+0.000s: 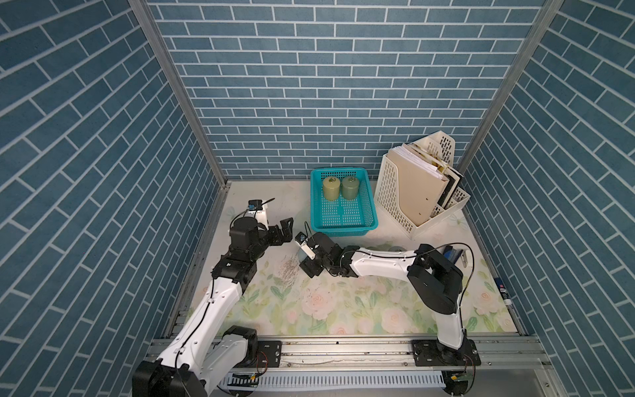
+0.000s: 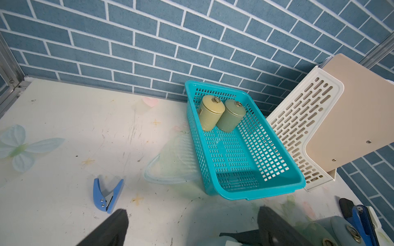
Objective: Take the tea canister out of the basket
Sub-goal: Place the tea canister at the center of the board.
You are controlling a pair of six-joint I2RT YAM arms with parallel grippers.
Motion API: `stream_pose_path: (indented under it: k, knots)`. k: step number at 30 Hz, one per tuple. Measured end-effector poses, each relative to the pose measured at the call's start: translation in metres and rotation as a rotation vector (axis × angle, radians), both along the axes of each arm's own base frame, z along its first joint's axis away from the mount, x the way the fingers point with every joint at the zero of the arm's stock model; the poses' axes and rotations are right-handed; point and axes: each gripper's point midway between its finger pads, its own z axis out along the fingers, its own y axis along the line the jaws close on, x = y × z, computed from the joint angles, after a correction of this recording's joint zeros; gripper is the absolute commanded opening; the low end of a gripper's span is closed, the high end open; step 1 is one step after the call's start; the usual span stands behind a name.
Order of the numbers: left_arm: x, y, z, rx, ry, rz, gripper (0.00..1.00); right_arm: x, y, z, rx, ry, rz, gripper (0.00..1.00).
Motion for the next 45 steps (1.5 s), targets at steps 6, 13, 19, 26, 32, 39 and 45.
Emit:
stream_pose_path:
  k: [6, 13, 19, 26, 32, 39, 45]
  knots:
    - [0.000, -0.001, 0.000, -0.002, -0.002, -0.004, 1.00, 0.001, 0.001, -0.001, 0.003, -0.003, -0.004, 0.39]
    - [0.001, -0.002, -0.001, -0.004, 0.002, -0.012, 1.00, 0.003, 0.002, -0.003, 0.000, -0.007, -0.007, 0.53]
    - [0.001, -0.005, -0.001, -0.010, 0.000, -0.025, 1.00, 0.005, 0.005, -0.006, -0.007, -0.017, 0.003, 0.63]
    - [0.001, -0.006, 0.000, -0.011, -0.001, -0.029, 1.00, 0.005, 0.006, -0.007, -0.016, -0.014, 0.006, 0.78]
    - [0.001, -0.007, 0.000, -0.015, -0.002, -0.037, 1.00, 0.005, 0.006, -0.009, -0.021, -0.017, 0.012, 0.85]
    - [0.001, -0.008, 0.001, -0.017, -0.003, -0.042, 1.00, 0.005, 0.007, -0.008, -0.017, -0.015, 0.013, 0.93]
    - [0.001, -0.008, 0.001, -0.017, -0.003, -0.042, 1.00, 0.006, 0.012, -0.002, 0.000, -0.021, 0.016, 0.96]
